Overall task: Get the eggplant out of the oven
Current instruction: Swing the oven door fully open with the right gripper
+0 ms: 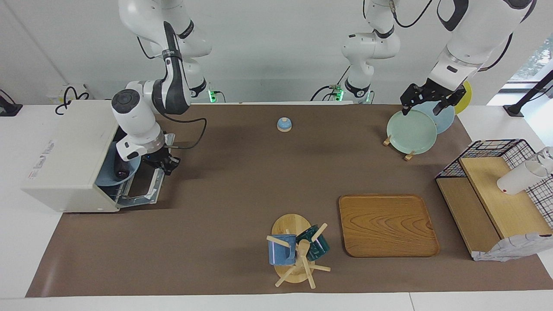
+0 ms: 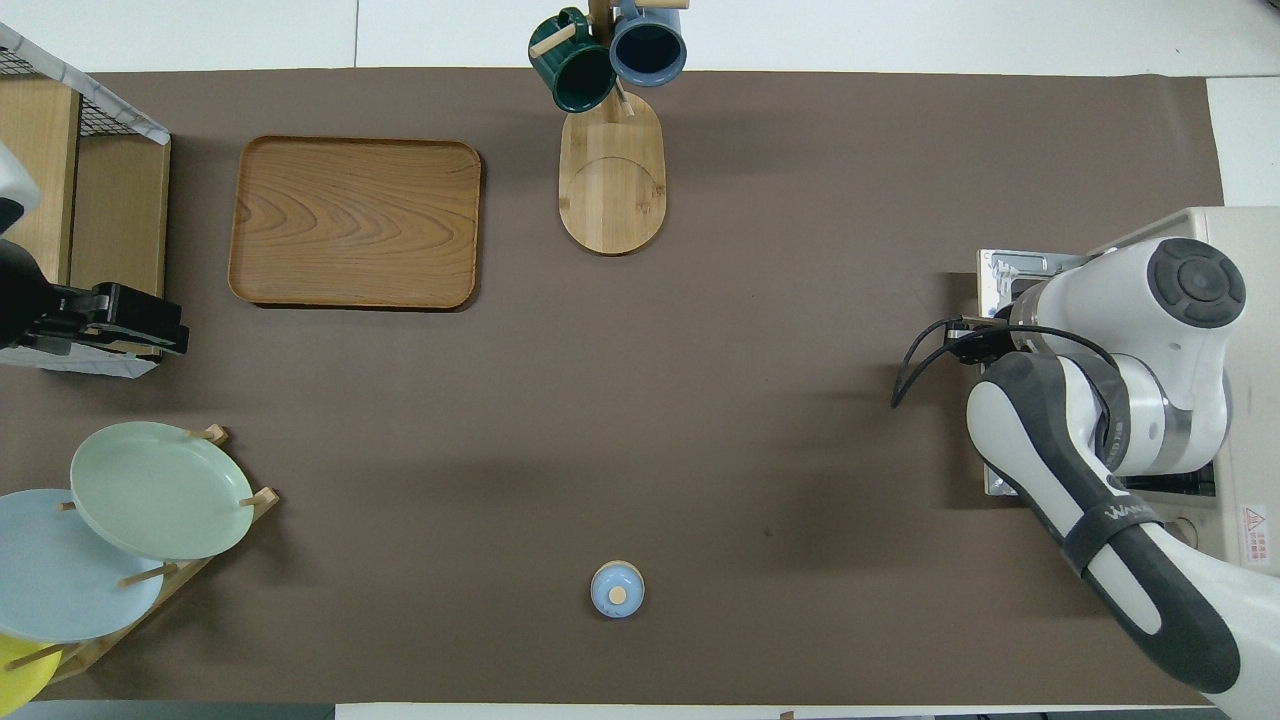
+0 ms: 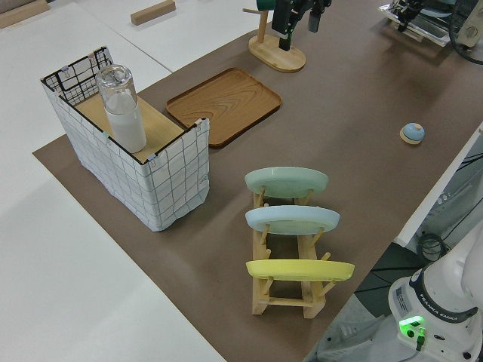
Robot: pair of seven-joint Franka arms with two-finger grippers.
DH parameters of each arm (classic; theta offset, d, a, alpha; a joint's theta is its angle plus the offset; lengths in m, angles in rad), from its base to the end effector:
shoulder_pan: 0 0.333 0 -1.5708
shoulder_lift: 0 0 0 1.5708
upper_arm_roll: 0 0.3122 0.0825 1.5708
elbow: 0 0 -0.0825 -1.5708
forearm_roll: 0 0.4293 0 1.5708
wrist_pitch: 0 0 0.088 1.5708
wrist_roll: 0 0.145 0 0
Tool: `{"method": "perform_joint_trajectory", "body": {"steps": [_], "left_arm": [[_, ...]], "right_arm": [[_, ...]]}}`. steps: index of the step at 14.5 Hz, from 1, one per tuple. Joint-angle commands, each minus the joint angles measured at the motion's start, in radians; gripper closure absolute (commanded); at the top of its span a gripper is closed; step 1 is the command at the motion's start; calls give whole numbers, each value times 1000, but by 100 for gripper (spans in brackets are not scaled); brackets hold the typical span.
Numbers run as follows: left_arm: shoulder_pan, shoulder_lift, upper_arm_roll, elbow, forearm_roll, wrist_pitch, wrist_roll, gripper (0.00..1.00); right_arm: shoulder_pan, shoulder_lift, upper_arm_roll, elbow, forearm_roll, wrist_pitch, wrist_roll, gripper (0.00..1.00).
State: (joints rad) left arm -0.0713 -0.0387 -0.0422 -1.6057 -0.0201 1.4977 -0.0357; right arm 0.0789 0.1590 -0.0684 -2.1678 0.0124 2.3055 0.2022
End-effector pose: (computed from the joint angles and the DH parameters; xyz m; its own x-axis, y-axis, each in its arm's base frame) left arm 0.5730 -0.0688 0.5815 0.9944 -0.0788 -0.0699 -0.0778 -0.9968 0.0160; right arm 0.5847 0.0063 0.2471 0.9800 -0.1981 -0.0201 -0.1980 -0.9802 0.0059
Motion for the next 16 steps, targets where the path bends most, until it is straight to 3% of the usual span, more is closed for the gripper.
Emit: {"method": "perform_joint_trajectory", "body": {"steps": [1, 4, 7, 11, 13, 15, 16], "left_arm": [[13, -18, -8, -17, 12, 6, 5, 0], [13, -18, -8, -17, 12, 10, 7, 0], [11, -18, -8, -19, 12, 10, 5, 0], [15, -18, -8, -17, 12, 6, 7, 0], [15, -18, -8, -17, 12, 4, 7, 0], [13, -20, -8, -19, 12, 6, 7, 0], [15, -18, -8, -17, 12, 6, 7, 0]], "right_arm": [[-57, 40, -27, 25, -52, 54, -12, 100], [-47, 45, 5, 45, 47, 45, -7, 100], [-13, 37, 6, 65, 60, 19, 34, 100], [-14, -24, -1, 134, 43, -182, 43, 99], [-21, -53, -7, 146, 43, -251, 51, 70], [-34, -65, -8, 146, 0, -296, 75, 53], [-40, -70, -8, 141, -41, -305, 80, 51]]}}
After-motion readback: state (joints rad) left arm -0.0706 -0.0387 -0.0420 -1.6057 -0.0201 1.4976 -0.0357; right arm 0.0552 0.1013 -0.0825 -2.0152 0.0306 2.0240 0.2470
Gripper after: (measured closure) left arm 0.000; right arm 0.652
